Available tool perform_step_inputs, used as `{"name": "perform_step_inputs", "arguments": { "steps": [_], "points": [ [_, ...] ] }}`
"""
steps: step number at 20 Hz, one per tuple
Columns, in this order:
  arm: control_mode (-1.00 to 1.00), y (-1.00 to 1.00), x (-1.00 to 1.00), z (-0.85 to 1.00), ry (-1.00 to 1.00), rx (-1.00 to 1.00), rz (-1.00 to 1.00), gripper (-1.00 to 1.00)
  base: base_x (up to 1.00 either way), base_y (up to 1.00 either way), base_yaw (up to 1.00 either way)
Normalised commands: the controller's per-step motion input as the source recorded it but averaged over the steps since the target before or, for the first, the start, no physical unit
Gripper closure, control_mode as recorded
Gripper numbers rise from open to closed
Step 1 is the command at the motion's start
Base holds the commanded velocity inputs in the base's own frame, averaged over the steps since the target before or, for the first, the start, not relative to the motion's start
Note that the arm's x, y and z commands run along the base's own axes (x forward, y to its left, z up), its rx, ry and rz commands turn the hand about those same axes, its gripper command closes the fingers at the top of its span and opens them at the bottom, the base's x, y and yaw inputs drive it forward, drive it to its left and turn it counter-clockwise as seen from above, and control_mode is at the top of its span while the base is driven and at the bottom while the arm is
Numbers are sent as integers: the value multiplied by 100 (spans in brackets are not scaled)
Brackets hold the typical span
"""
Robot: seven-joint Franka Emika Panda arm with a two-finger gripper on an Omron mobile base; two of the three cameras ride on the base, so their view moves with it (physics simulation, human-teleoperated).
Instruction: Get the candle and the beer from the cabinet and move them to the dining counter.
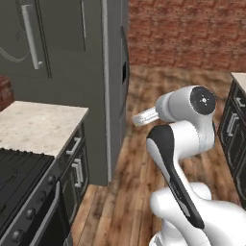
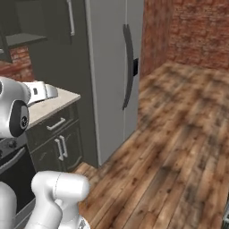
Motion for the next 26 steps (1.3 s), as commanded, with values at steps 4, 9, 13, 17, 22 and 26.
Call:
{"name": "perform_step_inputs", "arguments": {
  "steps": [4,9,13,17,22,26],
  "points": [
    [100,0,0,0,0,0,0,-100,79,12,39],
    [100,0,0,0,0,0,0,-100,77,3,42],
    [100,0,0,0,0,0,0,-100,76,1,42],
    [100,0,0,0,0,0,0,-100,70,0,42],
    [100,0,0,0,0,0,0,-100,66,0,43],
    [100,0,0,0,0,0,0,-100,61,-2,45]
  ]
}}
